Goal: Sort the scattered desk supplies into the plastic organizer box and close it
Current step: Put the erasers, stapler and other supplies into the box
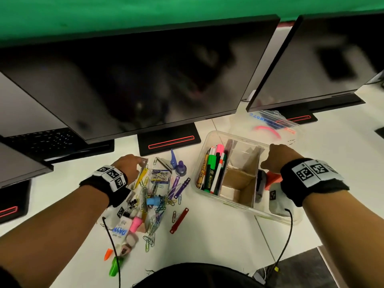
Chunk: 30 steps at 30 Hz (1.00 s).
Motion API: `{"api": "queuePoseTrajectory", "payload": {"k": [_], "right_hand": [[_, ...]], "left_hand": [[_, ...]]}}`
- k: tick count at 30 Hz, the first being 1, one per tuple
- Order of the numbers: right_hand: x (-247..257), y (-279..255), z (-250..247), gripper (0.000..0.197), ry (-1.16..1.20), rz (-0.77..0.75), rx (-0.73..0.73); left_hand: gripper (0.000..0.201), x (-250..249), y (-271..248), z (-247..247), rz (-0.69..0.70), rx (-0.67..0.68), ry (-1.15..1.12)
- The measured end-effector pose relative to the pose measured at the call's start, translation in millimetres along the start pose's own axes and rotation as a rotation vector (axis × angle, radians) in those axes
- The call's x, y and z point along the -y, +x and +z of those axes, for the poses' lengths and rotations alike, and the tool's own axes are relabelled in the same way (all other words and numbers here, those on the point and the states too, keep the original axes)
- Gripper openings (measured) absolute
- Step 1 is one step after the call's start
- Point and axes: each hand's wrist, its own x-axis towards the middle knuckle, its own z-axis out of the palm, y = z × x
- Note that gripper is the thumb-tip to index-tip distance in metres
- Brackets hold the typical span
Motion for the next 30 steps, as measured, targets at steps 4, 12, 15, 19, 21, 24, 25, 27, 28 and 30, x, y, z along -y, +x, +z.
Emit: {"api": "queuePoseTrajectory", "payload": {"k": [4, 12, 15, 19, 21, 24, 25, 27, 28, 30], "right_hand": [[31.1, -39.2, -9.3, 0.053, 0.017, -0.180, -0.002], [108.4, -70.2, 40.7, 0.060, -0.006, -0.484, 0.013], [119.3, -70.1, 53.0, 0.060, 0.023, -0.442, 0.030], [129.7, -76.2, 75.3, 0.063, -0.099, -0.464, -0.015], [132.1, -75.3, 83.9, 0.060, -0.152, -0.475, -0.076], [132.4, -74.6, 88.7, 0.071, -0.175, -0.491, -0.118], [132.2, -74.1, 90.3, 0.079, -0.183, -0.494, -0.116], [131.7, -72.7, 93.9, 0.084, -0.171, -0.481, -0.108], [132.8, -72.8, 94.8, 0.080, -0.154, -0.462, -0.100], [133.5, -75.3, 94.8, 0.065, -0.125, -0.440, -0.112]], "left_hand": [[0.033, 4.7, -19.6, 6.1, 0.003, -0.004, 0.008], [0.034, 44.3, -75.9, 15.1, -0.063, 0.074, 0.032], [0.038, 60.3, -89.4, 18.3, -0.121, 0.072, 0.037], [0.038, 76.2, -103.2, 24.4, -0.169, 0.060, 0.003], [0.040, 78.7, -108.1, 28.6, -0.176, 0.080, -0.034], [0.053, 73.5, -110.3, 36.5, -0.165, 0.119, -0.086], [0.057, 69.3, -110.2, 39.4, -0.163, 0.129, -0.101], [0.061, 60.9, -108.3, 45.9, -0.166, 0.127, -0.135], [0.061, 58.3, -108.0, 49.2, -0.177, 0.122, -0.149], [0.057, 54.2, -107.6, 52.9, -0.192, 0.104, -0.174]]}}
